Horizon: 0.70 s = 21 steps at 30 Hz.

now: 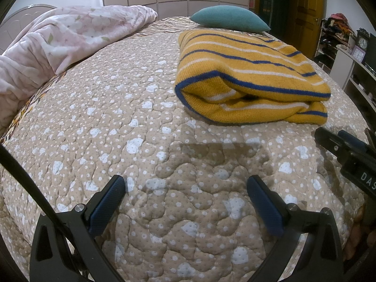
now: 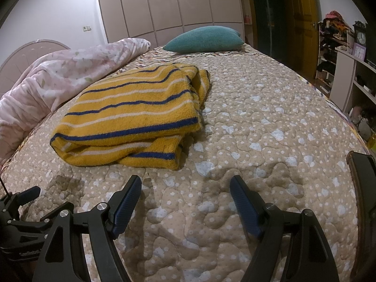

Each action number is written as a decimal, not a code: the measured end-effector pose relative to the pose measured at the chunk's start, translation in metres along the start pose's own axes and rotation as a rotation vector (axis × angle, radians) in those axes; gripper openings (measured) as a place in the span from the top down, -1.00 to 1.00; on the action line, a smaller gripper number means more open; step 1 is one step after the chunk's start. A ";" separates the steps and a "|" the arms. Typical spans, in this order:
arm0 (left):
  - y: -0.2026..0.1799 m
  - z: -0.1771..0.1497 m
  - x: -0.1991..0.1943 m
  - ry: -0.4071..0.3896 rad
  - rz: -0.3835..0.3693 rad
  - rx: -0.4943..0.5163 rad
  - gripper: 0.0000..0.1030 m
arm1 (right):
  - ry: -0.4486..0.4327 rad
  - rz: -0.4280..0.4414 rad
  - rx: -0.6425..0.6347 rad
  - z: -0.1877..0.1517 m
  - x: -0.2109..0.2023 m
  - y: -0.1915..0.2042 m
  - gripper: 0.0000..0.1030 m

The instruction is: Fold small clothes

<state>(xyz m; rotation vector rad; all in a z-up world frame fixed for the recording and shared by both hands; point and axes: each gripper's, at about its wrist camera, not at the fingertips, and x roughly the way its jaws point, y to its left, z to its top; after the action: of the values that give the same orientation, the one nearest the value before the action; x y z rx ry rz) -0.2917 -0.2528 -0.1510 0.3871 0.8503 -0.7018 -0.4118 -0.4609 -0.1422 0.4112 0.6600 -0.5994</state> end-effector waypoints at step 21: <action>0.004 0.019 0.020 0.029 -0.058 -0.011 -1.00 | 0.009 -0.149 -0.055 -0.008 0.001 0.015 -0.66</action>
<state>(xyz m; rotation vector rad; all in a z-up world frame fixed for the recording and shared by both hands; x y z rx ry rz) -0.2695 -0.2687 -0.1553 0.3649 0.8954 -0.7468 -0.4053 -0.4458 -0.1466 0.3147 0.7182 -0.7196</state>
